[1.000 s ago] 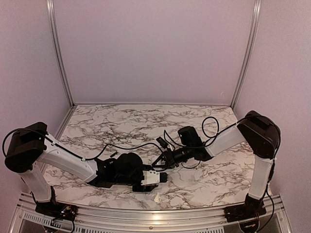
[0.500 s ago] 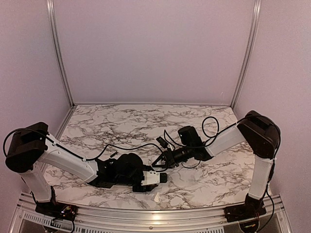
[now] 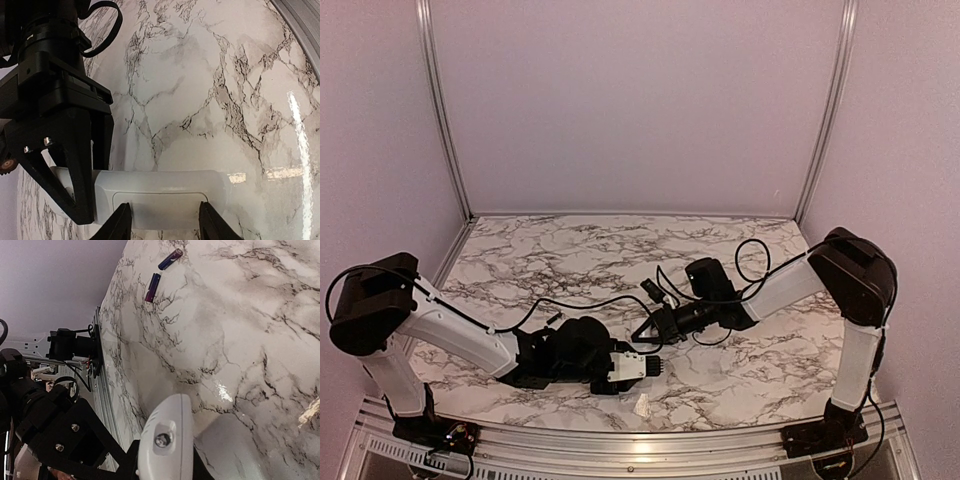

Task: Load the batteries into the remote control
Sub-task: Remove the battery cover from the remote control.

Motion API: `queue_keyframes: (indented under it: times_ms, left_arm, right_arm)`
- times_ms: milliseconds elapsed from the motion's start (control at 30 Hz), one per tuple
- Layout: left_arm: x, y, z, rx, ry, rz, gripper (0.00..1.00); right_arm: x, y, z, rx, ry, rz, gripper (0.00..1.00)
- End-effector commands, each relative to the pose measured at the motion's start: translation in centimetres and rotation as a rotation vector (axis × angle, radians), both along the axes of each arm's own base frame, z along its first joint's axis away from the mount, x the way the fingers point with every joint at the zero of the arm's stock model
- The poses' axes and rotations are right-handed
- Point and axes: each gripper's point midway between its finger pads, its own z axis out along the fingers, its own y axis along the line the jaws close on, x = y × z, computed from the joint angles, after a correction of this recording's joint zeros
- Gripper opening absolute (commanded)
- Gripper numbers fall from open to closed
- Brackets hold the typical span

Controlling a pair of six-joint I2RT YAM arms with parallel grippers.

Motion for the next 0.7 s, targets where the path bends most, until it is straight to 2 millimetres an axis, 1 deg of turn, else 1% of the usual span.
queue_keyframes:
  times_ms: [0, 100, 200, 467, 667]
  left_arm:
    - [1.7, 1.0, 2.1, -0.036, -0.088, 0.059, 0.48]
    - [1.5, 1.1, 2.7, -0.053, -0.088, 0.048, 0.48]
    - [0.8, 1.0, 2.9, -0.060, -0.061, 0.020, 0.51]
    - [-0.3, 0.3, 1.8, -0.035, 0.011, -0.032, 0.56]
    - [-0.4, -0.1, 0.3, -0.003, 0.041, -0.037, 0.59]
  right_arm:
    - [-0.8, 0.5, -0.9, -0.019, 0.033, 0.035, 0.00]
    - [-0.6, 0.5, -1.1, -0.028, 0.033, 0.030, 0.00]
    - [-0.5, 0.4, -1.3, -0.036, 0.034, 0.025, 0.00]
    - [-0.4, 0.4, -1.3, -0.039, 0.035, 0.022, 0.00]
    - [-0.4, 0.4, -1.2, -0.035, 0.033, 0.022, 0.00]
